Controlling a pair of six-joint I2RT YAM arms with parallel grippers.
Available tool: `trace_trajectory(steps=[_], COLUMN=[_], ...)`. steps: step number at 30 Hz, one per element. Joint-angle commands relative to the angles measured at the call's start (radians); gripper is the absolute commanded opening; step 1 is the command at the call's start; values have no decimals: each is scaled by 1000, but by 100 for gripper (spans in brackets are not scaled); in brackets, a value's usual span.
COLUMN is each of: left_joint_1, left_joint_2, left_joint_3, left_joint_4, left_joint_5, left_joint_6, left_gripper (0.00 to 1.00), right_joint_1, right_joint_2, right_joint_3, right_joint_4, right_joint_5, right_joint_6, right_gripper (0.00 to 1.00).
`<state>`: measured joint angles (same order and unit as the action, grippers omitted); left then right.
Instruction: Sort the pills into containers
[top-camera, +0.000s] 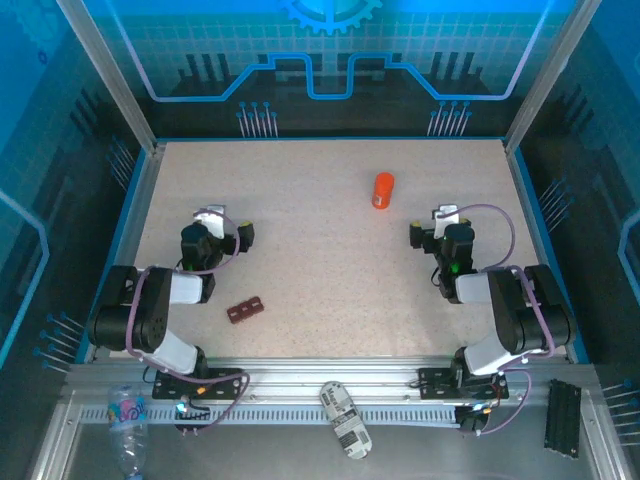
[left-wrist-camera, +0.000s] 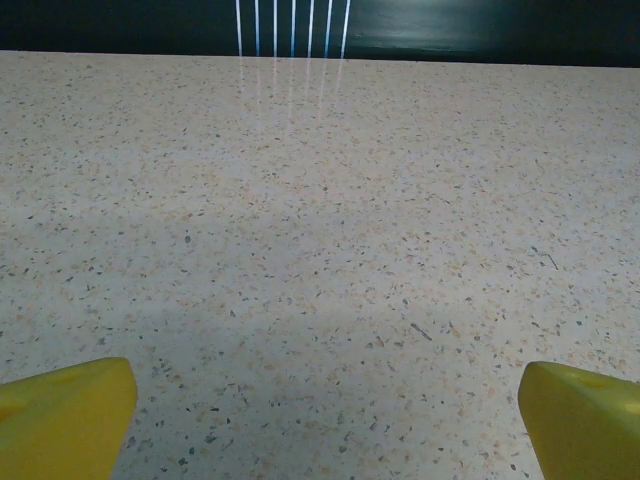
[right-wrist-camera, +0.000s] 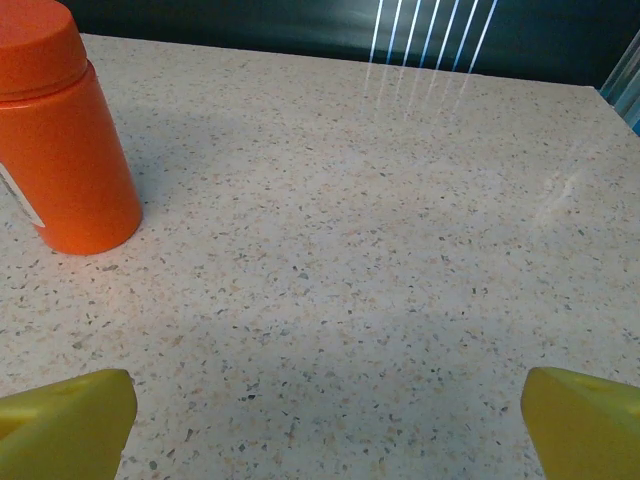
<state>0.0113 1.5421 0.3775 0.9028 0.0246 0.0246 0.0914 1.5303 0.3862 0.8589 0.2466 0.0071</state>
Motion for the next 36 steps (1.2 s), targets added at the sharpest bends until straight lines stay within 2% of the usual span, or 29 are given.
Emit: trace_trajectory(steps=[1, 30, 33, 34, 36], left_joint_1=[5, 9, 7, 4, 4], left_joint_2=[7, 6, -5, -21, -59], left_joint_3=[6, 13, 11, 14, 28], left_joint_4=[13, 0, -5, -22, -77], left_joint_5=[17, -11, -14, -17, -31], left_joint_6=[-9, -25, -22, -21, -25], left_gripper=[99, 99, 99, 99, 99], right_joint_1=[9, 8, 32, 55, 69], right_joint_2=[4, 0, -50, -76, -145], right_joint_3=[-1, 0, -10, -13, -15], right_joint_4=[46, 45, 29, 12, -34], right_joint_5=[15, 17, 43, 94, 111], right_joint_6=[7, 8, -16, -23, -37], right_gripper=[100, 100, 100, 100, 100])
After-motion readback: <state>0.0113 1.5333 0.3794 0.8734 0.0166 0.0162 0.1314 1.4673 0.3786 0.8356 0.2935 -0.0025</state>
